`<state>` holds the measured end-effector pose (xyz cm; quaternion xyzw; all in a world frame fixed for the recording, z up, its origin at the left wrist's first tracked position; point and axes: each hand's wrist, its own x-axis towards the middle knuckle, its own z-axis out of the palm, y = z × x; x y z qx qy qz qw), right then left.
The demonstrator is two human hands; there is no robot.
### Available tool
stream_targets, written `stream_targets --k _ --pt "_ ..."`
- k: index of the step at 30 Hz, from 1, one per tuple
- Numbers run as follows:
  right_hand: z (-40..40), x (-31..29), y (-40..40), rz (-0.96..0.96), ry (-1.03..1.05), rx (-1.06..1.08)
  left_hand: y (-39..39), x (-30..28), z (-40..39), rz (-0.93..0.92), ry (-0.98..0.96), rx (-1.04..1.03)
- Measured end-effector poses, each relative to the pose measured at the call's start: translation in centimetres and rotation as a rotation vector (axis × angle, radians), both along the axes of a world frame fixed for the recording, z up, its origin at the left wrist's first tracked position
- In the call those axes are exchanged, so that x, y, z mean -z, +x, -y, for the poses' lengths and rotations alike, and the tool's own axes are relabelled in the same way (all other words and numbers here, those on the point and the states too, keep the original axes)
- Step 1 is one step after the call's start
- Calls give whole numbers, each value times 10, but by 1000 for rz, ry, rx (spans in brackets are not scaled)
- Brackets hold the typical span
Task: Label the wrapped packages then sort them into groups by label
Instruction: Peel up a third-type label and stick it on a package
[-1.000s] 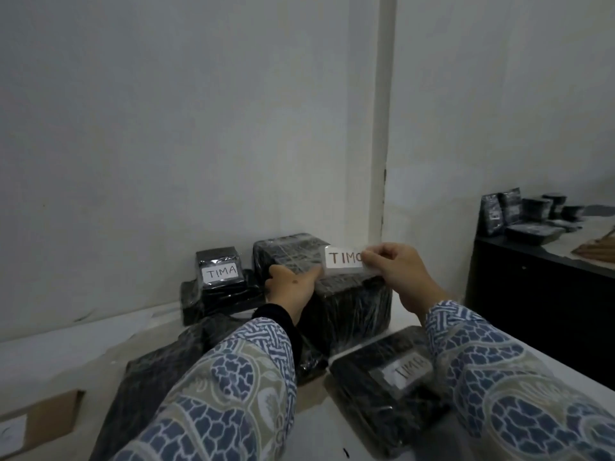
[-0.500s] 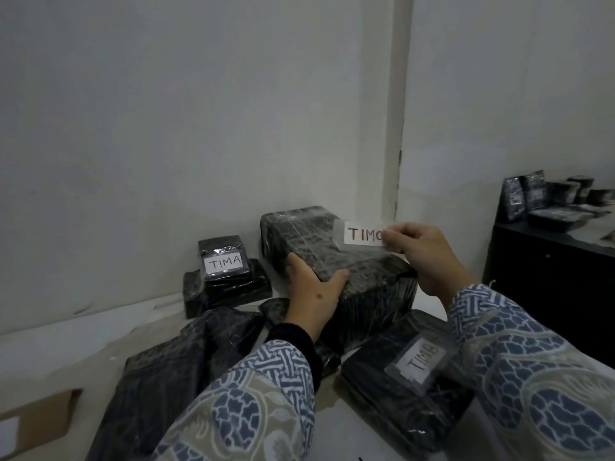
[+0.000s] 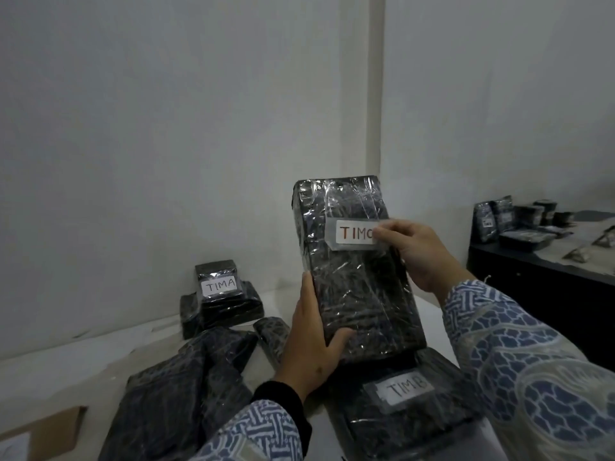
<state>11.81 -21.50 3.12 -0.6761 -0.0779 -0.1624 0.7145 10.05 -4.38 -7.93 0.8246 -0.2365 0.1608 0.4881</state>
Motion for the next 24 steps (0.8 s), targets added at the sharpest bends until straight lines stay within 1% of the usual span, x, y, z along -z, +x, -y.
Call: stream_targets --k 2,4,7,10,13,14,17,19,21,22,24 --pt "-2 -6 -2 26 -40 -1 -3 2 0 31 23 -11" --pt "-4 -12 -3 50 -37 -22 -6 2 -2 40 32 -12" --pt "-7 -17 -4 65 -78 -5 -8 2 -5 31 2 14" --pt "-10 -17 -4 73 -163 36 -6 -15 -7 -1 -154 36" --pt "-10 -18 -3 65 -175 78 1 -49 -8 -41 -349 -5" --pt "-10 -19 -3 56 -171 87 4 -60 -8 -54 -378 -3" --pt "-9 -25 -4 26 -179 94 14 -86 -5 -89 -368 -16" --pt "-9 -29 -4 6 -192 90 20 -97 -3 -132 -437 -9" --pt "-8 -32 -4 -16 -220 87 27 -102 0 -173 -500 45" --pt "-8 -33 -4 -21 -228 86 29 -102 2 -178 -525 63" --pt "-7 -34 0 -18 -221 82 30 -100 9 -130 -590 33"
